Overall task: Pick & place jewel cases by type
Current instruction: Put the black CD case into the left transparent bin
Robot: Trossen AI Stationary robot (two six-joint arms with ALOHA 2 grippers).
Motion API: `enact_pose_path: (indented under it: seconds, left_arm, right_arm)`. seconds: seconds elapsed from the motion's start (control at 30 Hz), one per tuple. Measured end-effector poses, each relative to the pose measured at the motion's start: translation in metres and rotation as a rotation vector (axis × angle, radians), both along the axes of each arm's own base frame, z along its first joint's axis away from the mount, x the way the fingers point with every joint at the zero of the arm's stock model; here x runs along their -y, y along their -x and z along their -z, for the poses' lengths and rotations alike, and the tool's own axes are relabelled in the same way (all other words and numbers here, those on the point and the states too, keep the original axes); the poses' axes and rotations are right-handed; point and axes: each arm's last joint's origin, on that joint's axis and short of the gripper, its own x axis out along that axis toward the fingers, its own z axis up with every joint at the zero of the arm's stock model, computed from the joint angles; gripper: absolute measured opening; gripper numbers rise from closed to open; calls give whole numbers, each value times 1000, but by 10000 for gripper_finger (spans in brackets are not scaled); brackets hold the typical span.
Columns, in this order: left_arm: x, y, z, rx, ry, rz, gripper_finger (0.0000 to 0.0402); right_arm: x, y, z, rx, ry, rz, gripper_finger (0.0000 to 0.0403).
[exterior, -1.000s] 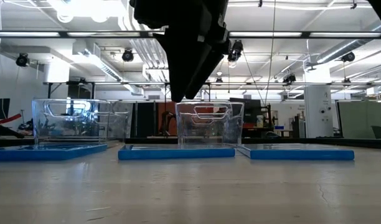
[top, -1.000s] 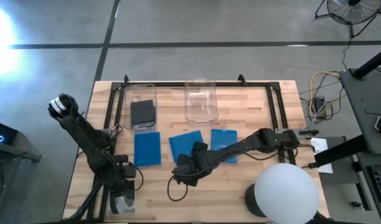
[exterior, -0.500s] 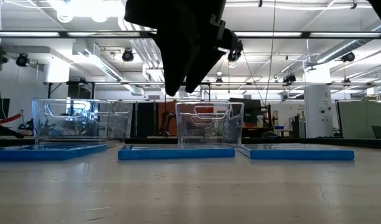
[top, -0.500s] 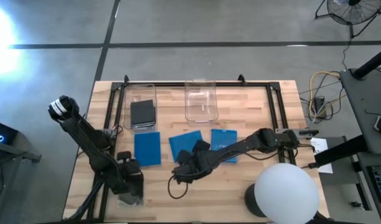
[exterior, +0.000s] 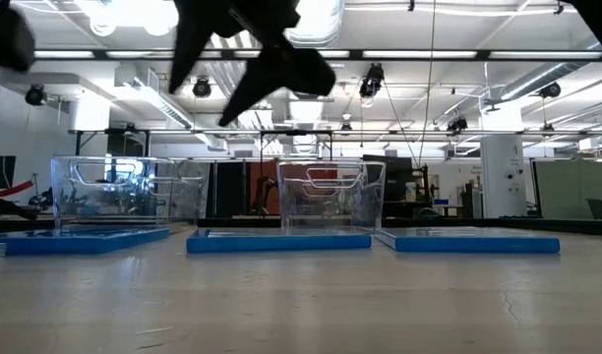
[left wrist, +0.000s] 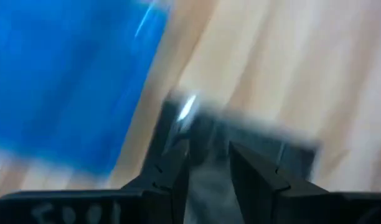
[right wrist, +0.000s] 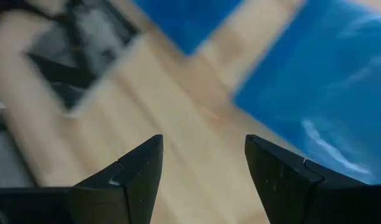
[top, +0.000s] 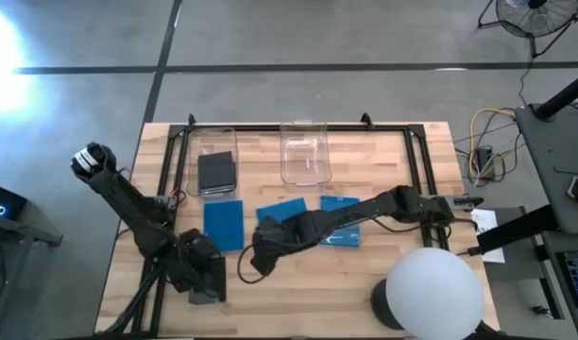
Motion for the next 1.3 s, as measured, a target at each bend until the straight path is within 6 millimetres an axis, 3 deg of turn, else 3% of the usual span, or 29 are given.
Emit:
enact_pose_path:
  seconds: [0.13, 0.43, 0.73, 0.97, 1.13, 1.3]
  left_arm:
    - [0, 17, 1, -311, 102, -54, 94]
    - [14, 44, 13, -495, 140, 147, 94]
    - [16, 44, 57, -430, 230, 155, 94]
    - [14, 31, 58, -354, 258, 95, 94]
    - [15, 20, 56, -250, 265, 75, 94]
    - [12, 4, 53, -105, 280, 16, 94]
  right_arm:
    - [0, -4, 6, 23, -37, -27, 221]
    - [1, 2, 29, -49, -9, -65, 221]
    - [2, 4, 35, -70, 14, -100, 221]
    - [-3, -1, 45, -40, -203, -152, 221]
    - [-1, -8, 70, 67, -382, -27, 221]
    - [1, -4, 98, 96, -480, 93, 221]
